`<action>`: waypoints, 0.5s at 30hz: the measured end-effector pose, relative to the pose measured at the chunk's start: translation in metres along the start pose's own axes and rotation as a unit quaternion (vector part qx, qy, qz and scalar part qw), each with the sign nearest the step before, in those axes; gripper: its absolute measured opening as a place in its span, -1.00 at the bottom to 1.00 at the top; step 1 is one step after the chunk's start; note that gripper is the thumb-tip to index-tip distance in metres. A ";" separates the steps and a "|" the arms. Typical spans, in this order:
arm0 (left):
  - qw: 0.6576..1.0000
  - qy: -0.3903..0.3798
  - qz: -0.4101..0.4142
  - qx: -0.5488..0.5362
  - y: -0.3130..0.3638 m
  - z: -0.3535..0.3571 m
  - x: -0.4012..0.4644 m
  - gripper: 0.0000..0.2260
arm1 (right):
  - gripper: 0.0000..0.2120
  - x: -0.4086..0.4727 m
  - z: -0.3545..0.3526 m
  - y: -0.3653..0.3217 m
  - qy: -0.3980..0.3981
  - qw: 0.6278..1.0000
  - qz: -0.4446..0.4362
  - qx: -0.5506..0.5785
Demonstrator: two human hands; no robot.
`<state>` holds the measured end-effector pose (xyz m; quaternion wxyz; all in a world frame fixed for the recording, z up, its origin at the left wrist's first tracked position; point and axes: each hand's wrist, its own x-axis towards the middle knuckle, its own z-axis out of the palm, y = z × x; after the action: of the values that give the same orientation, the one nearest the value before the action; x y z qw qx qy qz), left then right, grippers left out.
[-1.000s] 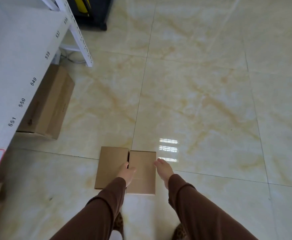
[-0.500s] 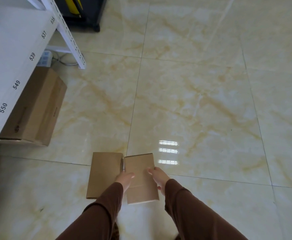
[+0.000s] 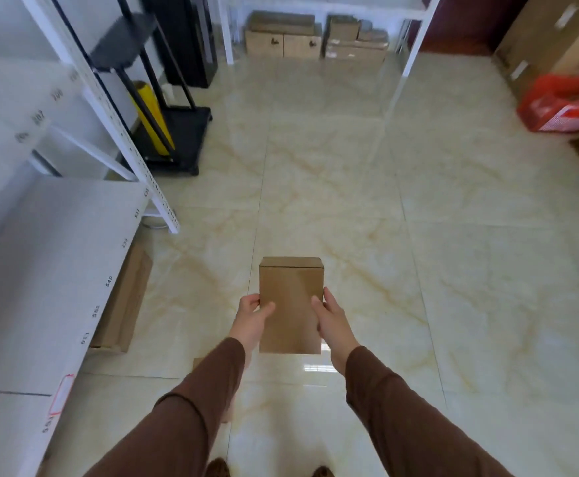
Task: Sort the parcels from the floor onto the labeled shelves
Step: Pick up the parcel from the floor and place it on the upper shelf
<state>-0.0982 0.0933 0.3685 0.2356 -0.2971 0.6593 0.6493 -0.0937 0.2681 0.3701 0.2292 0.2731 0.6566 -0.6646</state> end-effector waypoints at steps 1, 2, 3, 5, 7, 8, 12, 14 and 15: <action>1.000 -0.006 0.025 -0.006 0.033 0.007 -0.026 -0.51 | -0.28 -0.024 -0.008 -0.032 0.003 0.999 -0.032 0.001; 0.999 -0.012 0.049 -0.012 0.066 0.013 -0.052 -0.48 | -0.30 -0.049 -0.016 -0.064 0.004 0.998 -0.062 0.001; 0.997 -0.018 0.072 -0.019 0.097 0.019 -0.077 -0.46 | -0.37 -0.072 -0.025 -0.095 0.006 0.995 -0.095 0.006; 0.992 -0.035 0.114 -0.033 0.154 0.031 -0.127 -0.44 | -0.56 -0.116 -0.042 -0.152 0.008 0.987 -0.163 0.013; 0.986 -0.058 0.151 -0.042 0.200 0.042 -0.172 -0.42 | -0.49 -0.154 -0.059 -0.199 0.009 0.975 -0.220 0.010; 0.982 -0.067 0.167 -0.050 0.220 0.048 -0.191 -0.41 | -0.42 -0.169 -0.067 -0.218 0.013 0.971 -0.237 0.009; 0.965 -0.090 0.220 -0.109 0.277 0.061 -0.243 -0.42 | -0.60 -0.219 -0.099 -0.279 0.015 0.948 -0.315 0.035; 0.955 -0.117 0.238 -0.131 0.294 0.066 -0.256 -0.41 | -0.64 -0.236 -0.112 -0.299 0.020 0.937 -0.346 0.038; 0.951 -0.129 0.244 -0.138 0.301 0.068 -0.259 -0.41 | -0.65 -0.241 -0.116 -0.308 0.022 0.932 -0.359 0.038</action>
<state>-0.1288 0.1777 0.7617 0.1093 -0.0704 0.5796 0.8044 -0.1109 0.3809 0.7621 -0.0494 0.0426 0.6899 -0.7210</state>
